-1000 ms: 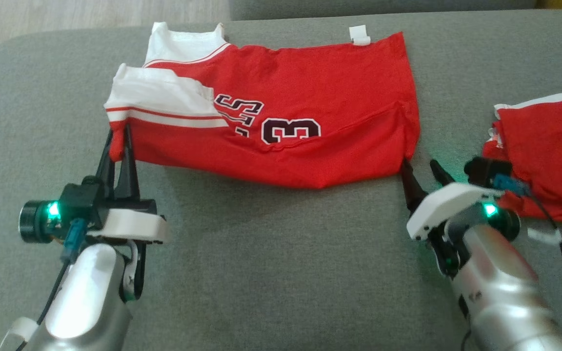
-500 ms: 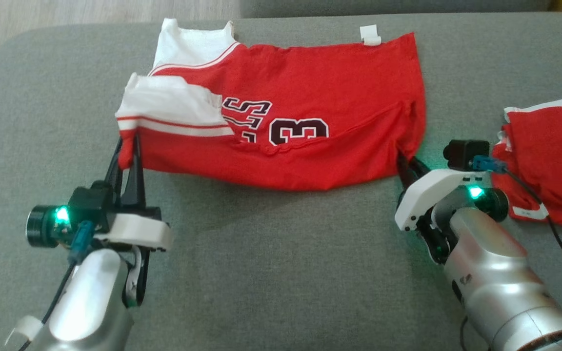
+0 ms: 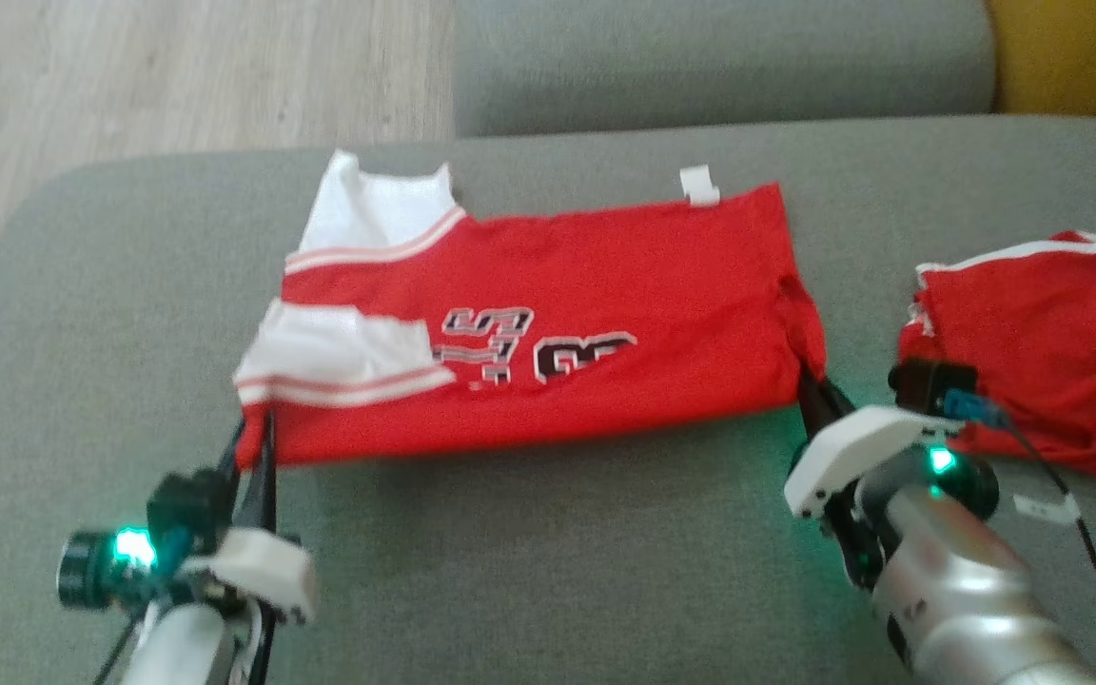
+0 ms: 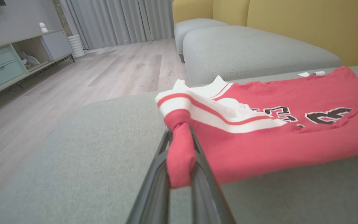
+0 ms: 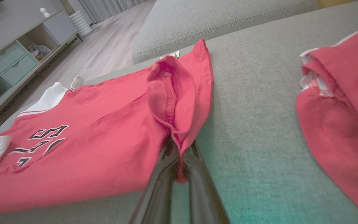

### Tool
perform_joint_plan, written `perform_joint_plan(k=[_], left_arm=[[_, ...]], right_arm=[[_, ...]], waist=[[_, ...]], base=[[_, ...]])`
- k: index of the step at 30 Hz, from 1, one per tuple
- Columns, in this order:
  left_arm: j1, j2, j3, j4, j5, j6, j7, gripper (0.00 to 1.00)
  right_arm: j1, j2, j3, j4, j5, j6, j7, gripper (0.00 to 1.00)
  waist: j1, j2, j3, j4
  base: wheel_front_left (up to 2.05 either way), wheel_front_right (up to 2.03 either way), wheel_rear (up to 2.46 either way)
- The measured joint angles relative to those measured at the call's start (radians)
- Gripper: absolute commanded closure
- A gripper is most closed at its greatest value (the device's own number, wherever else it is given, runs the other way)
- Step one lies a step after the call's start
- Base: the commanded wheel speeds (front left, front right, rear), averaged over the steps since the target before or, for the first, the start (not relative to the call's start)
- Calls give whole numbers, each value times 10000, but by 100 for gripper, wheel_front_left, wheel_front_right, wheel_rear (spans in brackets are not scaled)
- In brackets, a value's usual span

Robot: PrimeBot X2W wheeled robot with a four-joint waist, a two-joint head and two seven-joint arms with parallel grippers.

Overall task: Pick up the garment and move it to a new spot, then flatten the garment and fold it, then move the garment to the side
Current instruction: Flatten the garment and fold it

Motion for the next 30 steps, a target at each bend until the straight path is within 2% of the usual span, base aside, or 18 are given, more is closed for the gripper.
perform_joint_plan(k=[9,20,21,22,23,24,25,30], left_arm=[[1452,155,-443,-211,-165,-140,738,100],[2248,349,-616,-945,-253,-29,1035,100],[2247,345,-616,-1001,-253,-25,1035,100],[2245,337,-616,-1062,-253,2,1035,100],[2244,326,-612,-1124,-253,75,1024,71],[2243,318,-598,-1175,-255,144,976,18],[2243,311,-548,-1227,-282,211,861,0],[2168,190,-178,-1432,-460,416,19,0]], right_arm=[[1084,17,-165,61,84,0,468,100],[1972,19,-988,-380,-282,0,591,100],[2028,19,-1081,-487,-351,0,489,45],[2084,23,-1193,-627,-435,0,372,0],[2140,25,-1292,-800,-531,0,259,0],[2194,31,-1402,-1024,-583,0,157,0],[2260,21,-1498,-1315,-654,0,63,0],[2847,29,-1808,-3540,-1139,0,-146,0]], waist=[[-1,0,-874,-150],[1,0,-1021,-198],[1,0,-1000,-201],[1,0,-980,-204],[1,0,-960,-207],[1,0,-936,-212],[1,0,-909,-219],[1,0,-728,-265]], base=[[0,0,0],[0,0,0],[0,0,0],[0,0,0],[0,0,0],[0,0,0],[0,0,0],[0,0,0]])
